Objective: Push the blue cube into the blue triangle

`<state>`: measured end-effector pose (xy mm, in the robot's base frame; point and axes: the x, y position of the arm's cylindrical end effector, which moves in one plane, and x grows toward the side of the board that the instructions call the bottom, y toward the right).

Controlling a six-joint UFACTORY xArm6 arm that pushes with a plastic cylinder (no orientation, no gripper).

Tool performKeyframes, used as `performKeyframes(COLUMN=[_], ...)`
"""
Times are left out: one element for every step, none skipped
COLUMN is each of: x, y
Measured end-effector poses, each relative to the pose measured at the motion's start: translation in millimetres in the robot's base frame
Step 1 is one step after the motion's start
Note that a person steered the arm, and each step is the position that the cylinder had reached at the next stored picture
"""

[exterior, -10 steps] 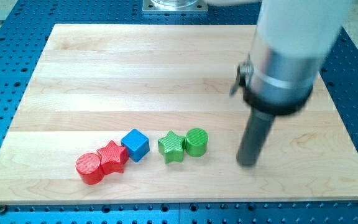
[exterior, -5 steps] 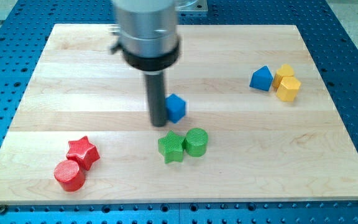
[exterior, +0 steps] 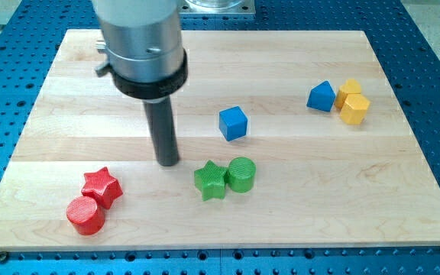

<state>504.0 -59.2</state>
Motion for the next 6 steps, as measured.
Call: performKeyframes(x=[-8, -49, -71, -85, -97, -101], y=[77, 54, 118, 188, 148, 109])
